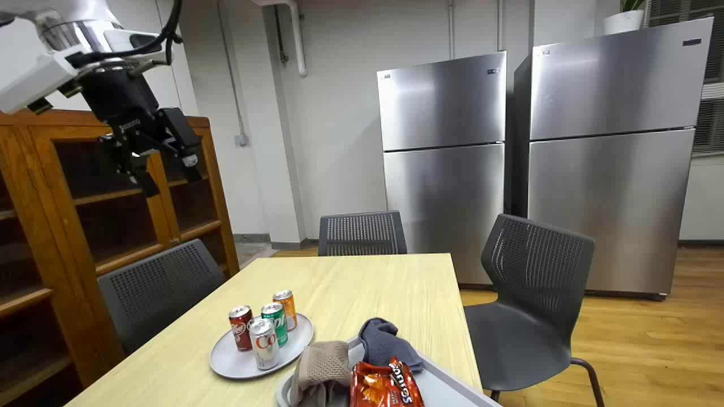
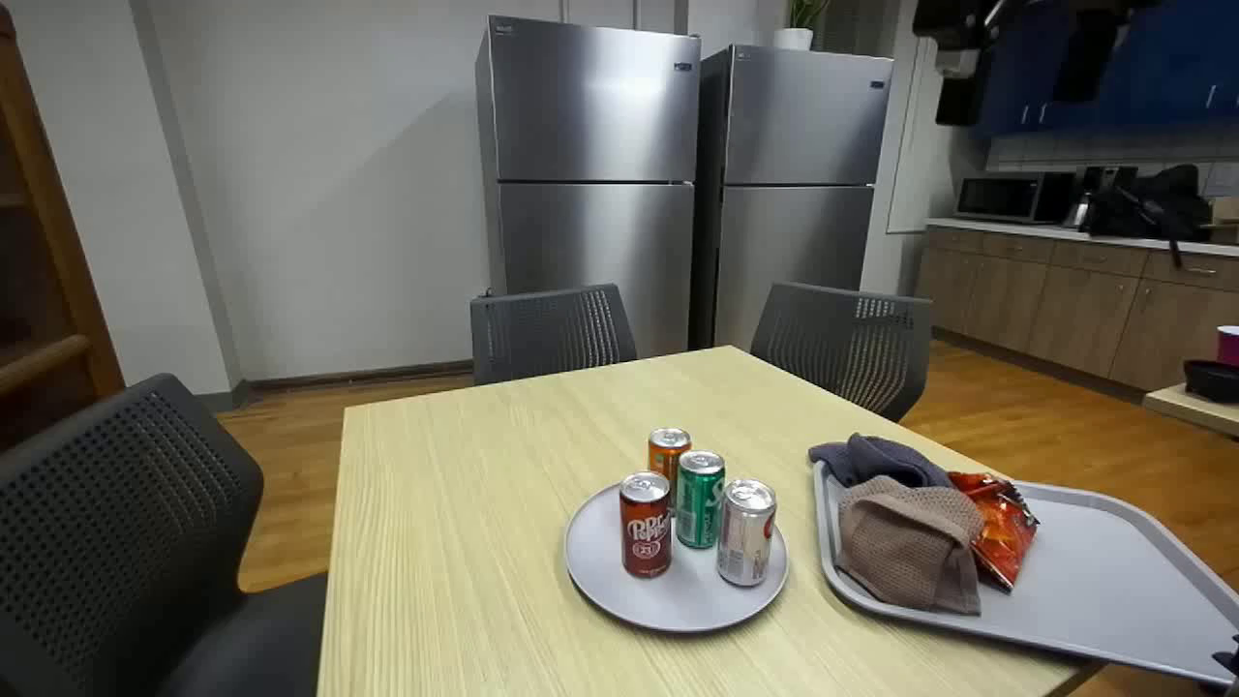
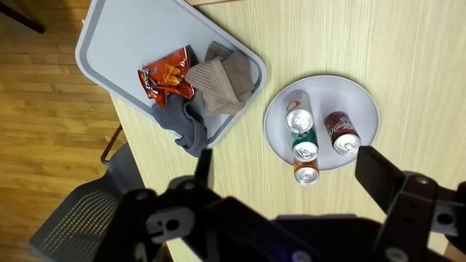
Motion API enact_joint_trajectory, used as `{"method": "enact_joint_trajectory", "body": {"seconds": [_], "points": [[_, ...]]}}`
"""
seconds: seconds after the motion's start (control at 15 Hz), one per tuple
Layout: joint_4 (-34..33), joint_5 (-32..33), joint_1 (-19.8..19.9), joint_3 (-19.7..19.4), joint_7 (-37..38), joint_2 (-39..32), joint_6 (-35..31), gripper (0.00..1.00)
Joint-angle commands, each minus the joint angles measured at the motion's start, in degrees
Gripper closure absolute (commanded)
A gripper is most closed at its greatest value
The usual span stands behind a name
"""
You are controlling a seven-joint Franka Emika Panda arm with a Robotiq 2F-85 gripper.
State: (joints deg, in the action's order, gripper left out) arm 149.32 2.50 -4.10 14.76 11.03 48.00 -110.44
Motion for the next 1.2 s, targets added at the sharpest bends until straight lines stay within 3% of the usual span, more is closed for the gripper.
{"method": "enact_joint_trajectory", "body": {"seconds": [0.0,0.53,1.13], "points": [[-0.15,0.59,-0.81,-0.63,0.52,-0.3,0.17,0.0],[0.18,1.33,-0.33,-0.07,1.12,-0.55,-0.38,0.0],[2.78,1.08,0.16,-2.33,0.34,-4.87,-10.8,0.0]]}}
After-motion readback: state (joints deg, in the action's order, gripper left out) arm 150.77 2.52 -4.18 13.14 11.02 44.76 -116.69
